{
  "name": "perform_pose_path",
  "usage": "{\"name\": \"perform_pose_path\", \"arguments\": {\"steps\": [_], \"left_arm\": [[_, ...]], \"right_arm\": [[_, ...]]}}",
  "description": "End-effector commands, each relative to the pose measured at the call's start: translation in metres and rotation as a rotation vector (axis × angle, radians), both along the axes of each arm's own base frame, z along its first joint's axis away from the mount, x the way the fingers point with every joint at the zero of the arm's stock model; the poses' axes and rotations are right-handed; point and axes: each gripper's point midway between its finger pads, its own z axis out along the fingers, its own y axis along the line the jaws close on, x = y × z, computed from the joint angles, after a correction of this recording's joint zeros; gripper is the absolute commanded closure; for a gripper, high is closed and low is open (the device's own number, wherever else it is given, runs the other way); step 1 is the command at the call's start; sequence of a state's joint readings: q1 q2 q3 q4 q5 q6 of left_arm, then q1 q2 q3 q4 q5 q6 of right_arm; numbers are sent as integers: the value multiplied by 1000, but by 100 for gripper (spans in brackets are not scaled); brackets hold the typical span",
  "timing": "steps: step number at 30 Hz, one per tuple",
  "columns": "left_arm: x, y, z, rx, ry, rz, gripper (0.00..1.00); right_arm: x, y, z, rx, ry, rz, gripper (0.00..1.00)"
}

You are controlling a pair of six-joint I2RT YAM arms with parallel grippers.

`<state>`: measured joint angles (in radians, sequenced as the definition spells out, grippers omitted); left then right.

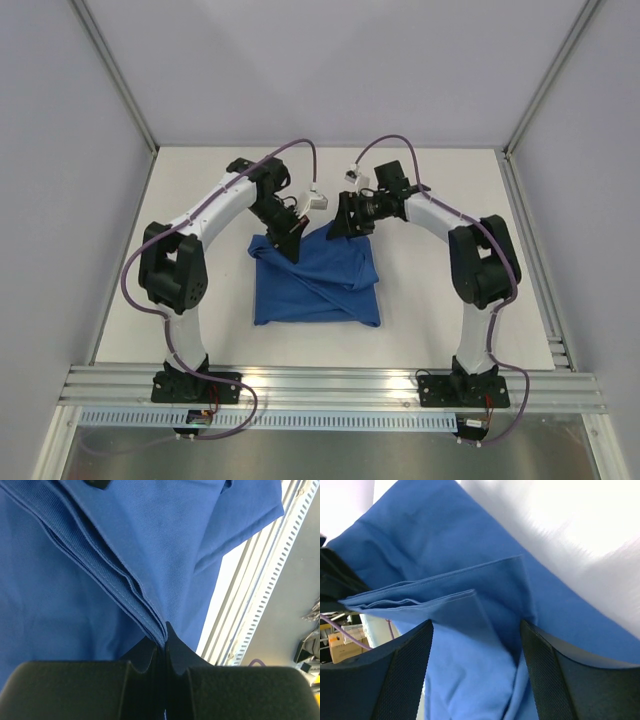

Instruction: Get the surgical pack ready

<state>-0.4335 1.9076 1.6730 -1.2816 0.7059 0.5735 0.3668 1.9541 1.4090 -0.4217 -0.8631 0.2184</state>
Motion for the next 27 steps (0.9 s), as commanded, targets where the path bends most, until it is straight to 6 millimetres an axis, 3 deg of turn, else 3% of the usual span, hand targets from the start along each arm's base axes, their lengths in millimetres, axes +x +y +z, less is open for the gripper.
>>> {"name": "perform_pose_path", "arguments": {"steps": [1,8,12,14,20,23,27], "left_arm": [[-6,-4,15,-68,-38,-22,92],[-10,-2,16,-76,-44,-41,92],[-12,-2,16,-78,-38,-41,92],[-12,-3,16,-82,-36,-41,92],[-13,-3,14,-86,-32,-38,92],[-13,-3,13,-83,-30,-36,92],[-13,-2,10,-74,-27,-36,92]], "right_arm": [[25,2,5,17,-93,10,27],[39,9,3,34,-128,34,25],[45,15,20,80,-169,65,22],[46,17,12,85,-158,77,21],[31,16,-15,84,-78,131,21],[24,18,-11,115,-57,152,21],[10,22,8,188,-53,199,22]]}}
